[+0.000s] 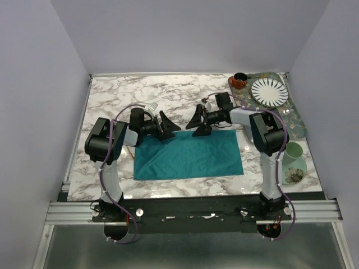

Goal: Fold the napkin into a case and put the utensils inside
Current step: Smooth out the rectangle-folded napkin at the center of the board.

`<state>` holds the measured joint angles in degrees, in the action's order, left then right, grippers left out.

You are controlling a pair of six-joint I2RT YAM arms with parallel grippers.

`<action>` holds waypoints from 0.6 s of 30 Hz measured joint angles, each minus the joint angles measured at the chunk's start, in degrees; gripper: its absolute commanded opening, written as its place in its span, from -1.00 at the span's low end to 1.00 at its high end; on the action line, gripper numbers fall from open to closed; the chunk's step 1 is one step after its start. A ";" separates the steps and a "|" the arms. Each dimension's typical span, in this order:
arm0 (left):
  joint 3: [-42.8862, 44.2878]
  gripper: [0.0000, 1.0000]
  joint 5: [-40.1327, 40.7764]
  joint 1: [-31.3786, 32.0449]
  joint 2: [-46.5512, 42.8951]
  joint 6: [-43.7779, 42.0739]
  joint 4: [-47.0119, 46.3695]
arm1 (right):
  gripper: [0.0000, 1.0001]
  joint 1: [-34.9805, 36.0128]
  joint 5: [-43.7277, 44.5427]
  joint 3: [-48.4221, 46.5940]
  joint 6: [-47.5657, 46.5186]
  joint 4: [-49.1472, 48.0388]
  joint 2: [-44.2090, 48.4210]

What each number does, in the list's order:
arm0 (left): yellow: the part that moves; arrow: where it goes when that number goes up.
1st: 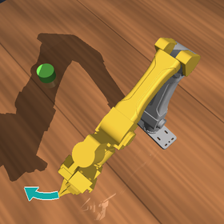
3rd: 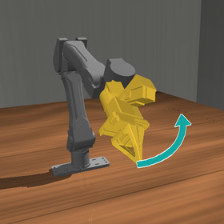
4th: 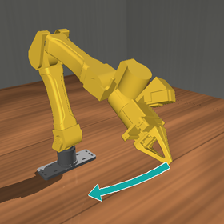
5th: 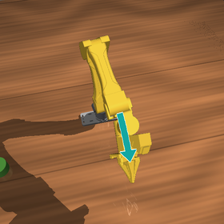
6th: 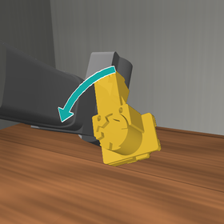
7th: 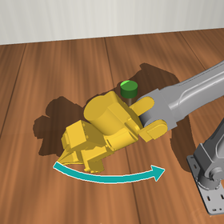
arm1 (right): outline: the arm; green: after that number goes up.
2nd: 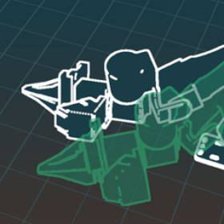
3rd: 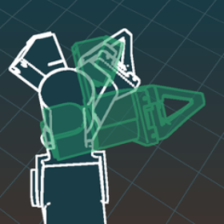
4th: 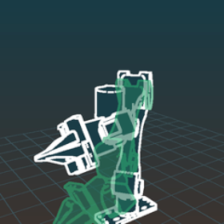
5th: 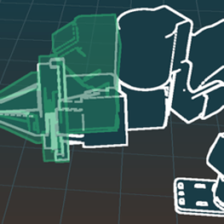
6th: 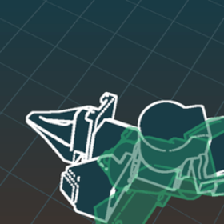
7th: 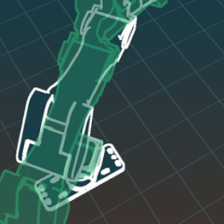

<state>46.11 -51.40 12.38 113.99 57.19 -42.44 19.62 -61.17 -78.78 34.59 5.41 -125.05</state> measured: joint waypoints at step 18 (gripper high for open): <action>0.17 0.97 0.09 0.13 -6.91 -3.17 3.19 | 1.00 3.45 -0.87 0.74 9.25 -8.61 4.48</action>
<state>46.28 -51.31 12.51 107.09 54.02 -39.24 23.07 -62.04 -78.04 43.83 -3.20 -120.57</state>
